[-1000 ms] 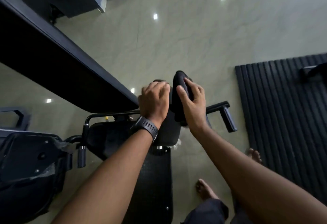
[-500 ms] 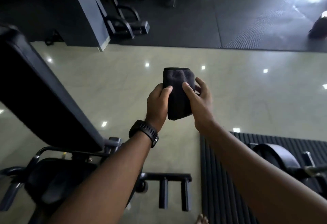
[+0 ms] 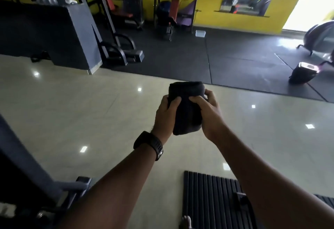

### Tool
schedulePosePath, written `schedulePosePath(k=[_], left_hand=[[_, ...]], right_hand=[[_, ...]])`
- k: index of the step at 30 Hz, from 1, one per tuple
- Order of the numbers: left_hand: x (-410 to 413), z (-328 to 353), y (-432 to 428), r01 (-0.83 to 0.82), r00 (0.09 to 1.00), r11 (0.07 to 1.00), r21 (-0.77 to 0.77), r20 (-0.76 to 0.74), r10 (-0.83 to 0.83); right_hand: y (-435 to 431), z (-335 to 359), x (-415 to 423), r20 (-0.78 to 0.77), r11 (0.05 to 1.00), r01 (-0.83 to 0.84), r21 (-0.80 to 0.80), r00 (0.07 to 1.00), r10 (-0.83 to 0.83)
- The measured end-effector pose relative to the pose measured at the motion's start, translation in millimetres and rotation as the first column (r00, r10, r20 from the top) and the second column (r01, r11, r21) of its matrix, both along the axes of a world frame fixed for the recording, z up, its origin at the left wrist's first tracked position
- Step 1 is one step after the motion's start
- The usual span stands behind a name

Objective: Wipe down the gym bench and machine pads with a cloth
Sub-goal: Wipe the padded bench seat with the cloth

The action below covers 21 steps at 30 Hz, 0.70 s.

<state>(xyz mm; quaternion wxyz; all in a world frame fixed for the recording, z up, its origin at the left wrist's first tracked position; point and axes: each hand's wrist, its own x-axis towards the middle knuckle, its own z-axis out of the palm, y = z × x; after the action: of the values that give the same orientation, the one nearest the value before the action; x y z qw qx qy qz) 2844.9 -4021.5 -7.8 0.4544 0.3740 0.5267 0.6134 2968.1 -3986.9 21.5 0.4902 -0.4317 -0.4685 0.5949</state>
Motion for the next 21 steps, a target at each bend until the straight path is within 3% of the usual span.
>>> schedulePosePath(k=[5,14,21], left_hand=[[-12,14,98,0.076,0.992,0.997,-0.01,0.104,-0.074],[-71,81,331,-0.089,0.992,0.982,0.165,-0.071,0.102],[-100,110,503,-0.124,0.976,0.97,0.21,-0.148,0.157]], right_hand=[[102,10,-5,0.014,0.998,-0.023,0.06,1.0,0.022],[344,70,-70,0.032,0.963,-0.066,0.262,0.998,0.06],[514,87,-113,-0.064,0.972,-0.014,0.236,0.998,0.03]])
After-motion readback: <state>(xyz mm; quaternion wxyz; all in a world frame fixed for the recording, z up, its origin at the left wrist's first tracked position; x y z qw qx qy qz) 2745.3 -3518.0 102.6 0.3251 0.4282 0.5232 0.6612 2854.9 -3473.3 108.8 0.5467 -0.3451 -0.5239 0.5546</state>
